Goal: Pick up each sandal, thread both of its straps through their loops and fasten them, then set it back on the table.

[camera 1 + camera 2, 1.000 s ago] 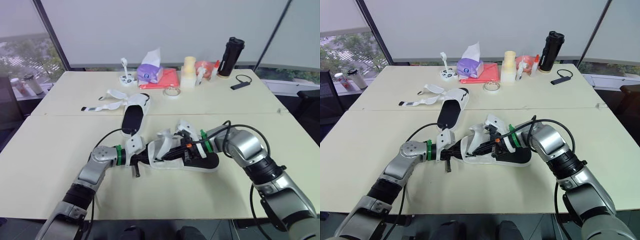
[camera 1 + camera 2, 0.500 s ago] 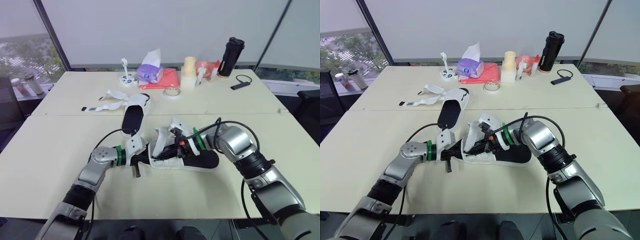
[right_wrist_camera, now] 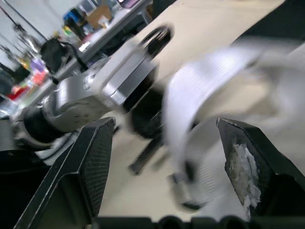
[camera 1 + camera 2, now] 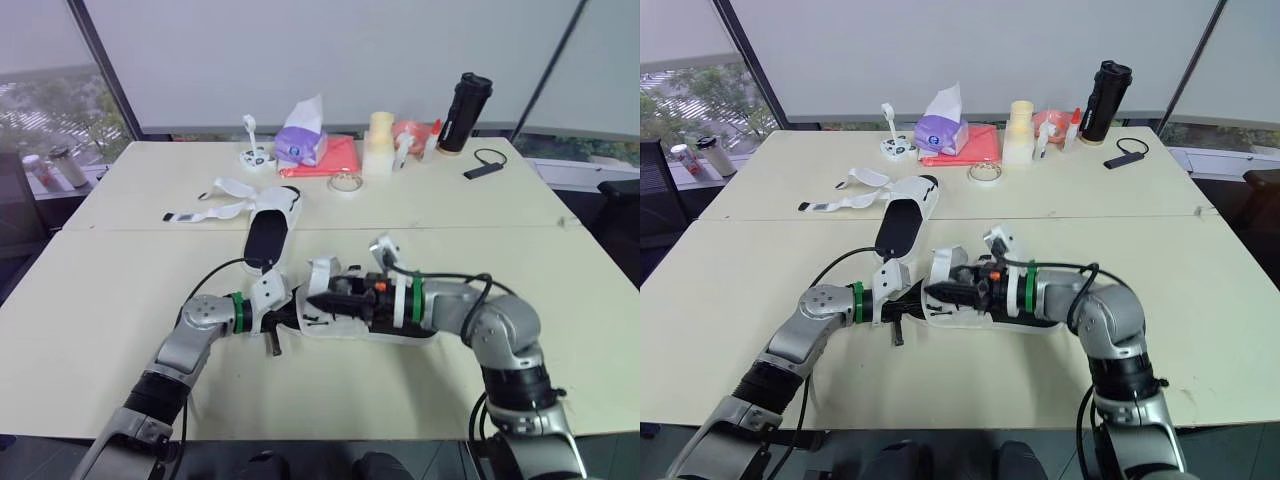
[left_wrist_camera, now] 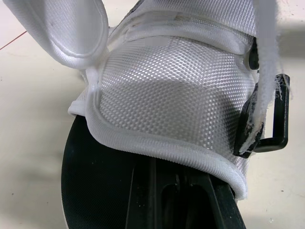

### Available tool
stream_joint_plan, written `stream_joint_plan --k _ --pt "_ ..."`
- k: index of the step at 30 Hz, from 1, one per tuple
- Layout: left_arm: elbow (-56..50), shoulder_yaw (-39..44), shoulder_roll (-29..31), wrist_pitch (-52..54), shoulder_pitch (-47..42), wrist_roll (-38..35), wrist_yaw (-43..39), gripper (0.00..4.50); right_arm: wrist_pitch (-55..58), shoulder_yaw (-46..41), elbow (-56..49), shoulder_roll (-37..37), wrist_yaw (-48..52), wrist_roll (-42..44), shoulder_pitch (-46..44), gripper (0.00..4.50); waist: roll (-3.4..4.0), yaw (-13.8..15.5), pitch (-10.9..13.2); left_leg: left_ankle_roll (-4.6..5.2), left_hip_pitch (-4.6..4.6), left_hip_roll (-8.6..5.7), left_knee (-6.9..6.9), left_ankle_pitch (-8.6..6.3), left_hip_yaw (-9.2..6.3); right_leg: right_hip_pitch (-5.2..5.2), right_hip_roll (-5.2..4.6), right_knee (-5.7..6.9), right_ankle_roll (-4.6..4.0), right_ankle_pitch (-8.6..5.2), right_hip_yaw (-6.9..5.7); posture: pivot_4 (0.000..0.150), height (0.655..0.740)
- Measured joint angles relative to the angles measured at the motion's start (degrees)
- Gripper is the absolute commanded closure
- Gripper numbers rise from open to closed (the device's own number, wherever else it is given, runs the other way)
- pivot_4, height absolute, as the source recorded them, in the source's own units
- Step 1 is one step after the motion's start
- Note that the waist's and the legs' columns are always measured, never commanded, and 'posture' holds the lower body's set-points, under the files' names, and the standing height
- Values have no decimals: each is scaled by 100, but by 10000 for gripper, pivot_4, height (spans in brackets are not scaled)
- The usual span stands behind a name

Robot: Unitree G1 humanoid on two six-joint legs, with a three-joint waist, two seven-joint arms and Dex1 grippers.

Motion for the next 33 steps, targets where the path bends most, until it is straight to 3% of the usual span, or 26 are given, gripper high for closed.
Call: stream_joint_plan --k 5,6,8,13,14,21,26,33 --pt "73 -25 0 -2 -62 0 -42 45000 206 -146 -175 382 -521 323 100 9024 0 -6 0 0 1 0 3 1 1 3 -1 1 -3 -1 -1 1500 7400" --pt "76 -29 -1 -2 -70 0 -47 45000 218 -167 -176 451 -621 357 110 11344 0 -6 0 0 1 0 3 1 1 3 -1 1 -2 -1 -1 1500 7400" --pt "78 -29 -2 -2 -73 0 -48 45000 240 -245 -176 623 -831 455 177 16889 0 -5 0 0 1 0 3 1 1 3 -1 1 -1 -1 -2 1500 7400" --pt "81 -22 -2 -2 -67 0 -47 45000 254 -292 -176 719 -1157 550 332 41663 0 -9 0 1 1 0 3 1 1 3 -1 1 0 0 -3 1500 7400" --pt "80 -18 -1 -2 -63 -1 -47 45000 252 -292 -176 718 -1202 553 360 44338 0 -10 0 1 1 0 3 1 1 4 -1 1 0 0 -3 1500 7400" --pt "80 -11 -1 -2 -56 0 -38 45000 316 -335 -133 645 -1383 636 250 44338 0 -9 0 1 2 0 5 2 1 7 0 1 2 1 -5 1500 7400" --pt "80 -20 -9 -47 -41 1 19 45000 882 -616 396 506 -1570 848 -544 44338 1 -11 0 2 3 -1 10 2 1 8 0 4 6 3 -7 1500 7400" --pt "10 -7 -15 -15 10 1 44 45000 1625 -374 1260 -52 -1161 907 -1203 44338 1 -13 1 2 3 1 8 2 1 8 0 2 2 1 -8 1500 7400"
